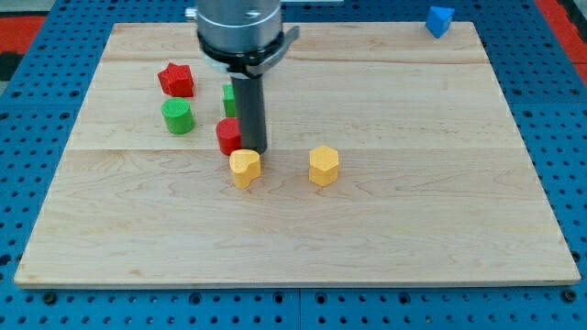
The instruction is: Push the red circle to the bottom left
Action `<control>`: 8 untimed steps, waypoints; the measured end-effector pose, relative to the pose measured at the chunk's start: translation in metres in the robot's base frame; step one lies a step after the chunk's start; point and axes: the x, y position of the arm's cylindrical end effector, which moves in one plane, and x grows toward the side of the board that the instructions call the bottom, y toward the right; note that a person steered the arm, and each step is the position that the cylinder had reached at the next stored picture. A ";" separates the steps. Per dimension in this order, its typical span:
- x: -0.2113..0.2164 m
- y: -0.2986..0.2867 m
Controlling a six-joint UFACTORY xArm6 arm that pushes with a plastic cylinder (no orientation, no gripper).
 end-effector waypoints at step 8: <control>-0.028 -0.149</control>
